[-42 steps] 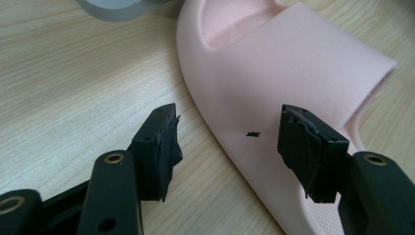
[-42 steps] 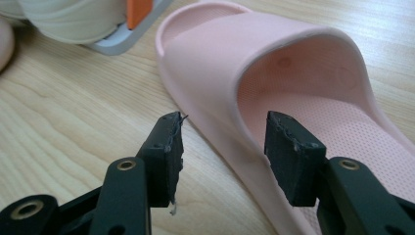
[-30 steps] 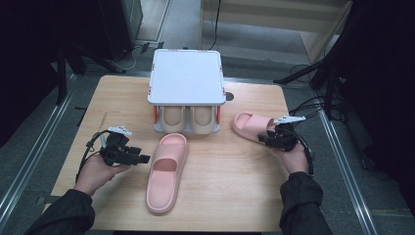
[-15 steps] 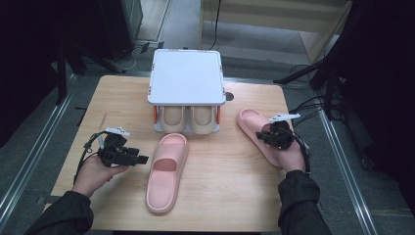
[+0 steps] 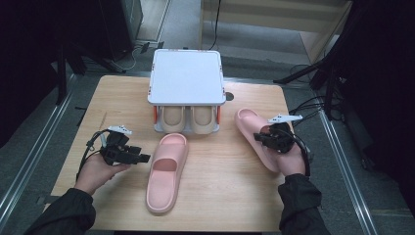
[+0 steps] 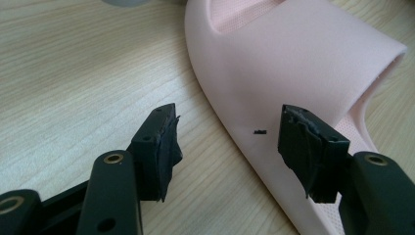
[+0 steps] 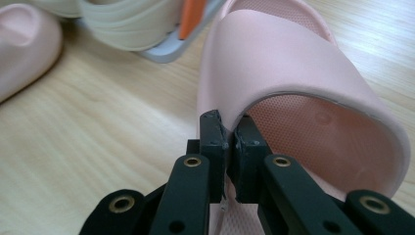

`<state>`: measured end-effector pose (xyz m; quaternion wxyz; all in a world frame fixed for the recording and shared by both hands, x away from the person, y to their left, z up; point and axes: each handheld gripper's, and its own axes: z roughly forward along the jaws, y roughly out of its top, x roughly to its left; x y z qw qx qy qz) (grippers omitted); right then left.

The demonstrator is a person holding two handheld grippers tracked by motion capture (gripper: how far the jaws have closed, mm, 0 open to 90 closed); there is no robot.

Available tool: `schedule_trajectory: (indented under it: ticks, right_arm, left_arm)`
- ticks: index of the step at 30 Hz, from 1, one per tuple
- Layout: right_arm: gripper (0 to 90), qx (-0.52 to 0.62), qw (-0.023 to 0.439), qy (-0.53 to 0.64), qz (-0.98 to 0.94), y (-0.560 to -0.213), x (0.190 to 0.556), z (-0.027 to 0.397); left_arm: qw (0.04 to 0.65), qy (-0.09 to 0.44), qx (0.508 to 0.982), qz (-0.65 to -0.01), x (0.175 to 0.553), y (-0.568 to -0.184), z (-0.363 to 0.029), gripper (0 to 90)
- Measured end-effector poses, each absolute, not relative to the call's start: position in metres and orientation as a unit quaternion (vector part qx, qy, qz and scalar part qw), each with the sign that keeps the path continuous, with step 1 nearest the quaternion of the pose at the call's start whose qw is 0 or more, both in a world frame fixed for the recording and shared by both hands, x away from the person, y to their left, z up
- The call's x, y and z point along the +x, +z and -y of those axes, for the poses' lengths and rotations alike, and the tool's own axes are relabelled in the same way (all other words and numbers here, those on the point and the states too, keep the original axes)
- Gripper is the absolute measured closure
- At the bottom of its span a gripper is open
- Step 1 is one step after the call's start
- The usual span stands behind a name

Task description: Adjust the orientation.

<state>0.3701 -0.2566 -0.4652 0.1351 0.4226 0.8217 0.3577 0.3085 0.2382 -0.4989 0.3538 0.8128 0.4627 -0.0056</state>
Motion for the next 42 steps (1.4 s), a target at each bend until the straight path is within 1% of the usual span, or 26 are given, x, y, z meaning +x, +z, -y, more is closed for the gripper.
schedule_trajectory:
  ticks: [12,22,26,37,42]
  right_arm:
    - [85.6,0.399,0.121,0.359,-0.835,-0.458,0.332,0.222]
    - [85.4,0.378,0.102,0.343,-0.854,-0.467,0.299,0.182]
    - [85.4,0.369,0.096,0.338,-0.861,-0.472,0.296,0.169]
    - [85.3,0.368,0.077,0.335,-0.864,-0.477,0.292,0.153]
    - [85.4,0.369,0.078,0.332,-0.865,-0.48,0.29,0.144]
  left_arm:
    - [0.366,0.003,0.816,-0.447,0.313,-0.492,-0.233,38.3]
    - [0.366,0.004,0.824,-0.434,0.316,-0.491,-0.225,37.9]
    - [0.364,0.005,0.824,-0.433,0.316,-0.492,-0.224,37.9]
    - [0.359,0.004,0.829,-0.429,0.316,-0.492,-0.223,37.9]
    - [0.355,0.007,0.83,-0.43,0.316,-0.493,-0.222,37.9]
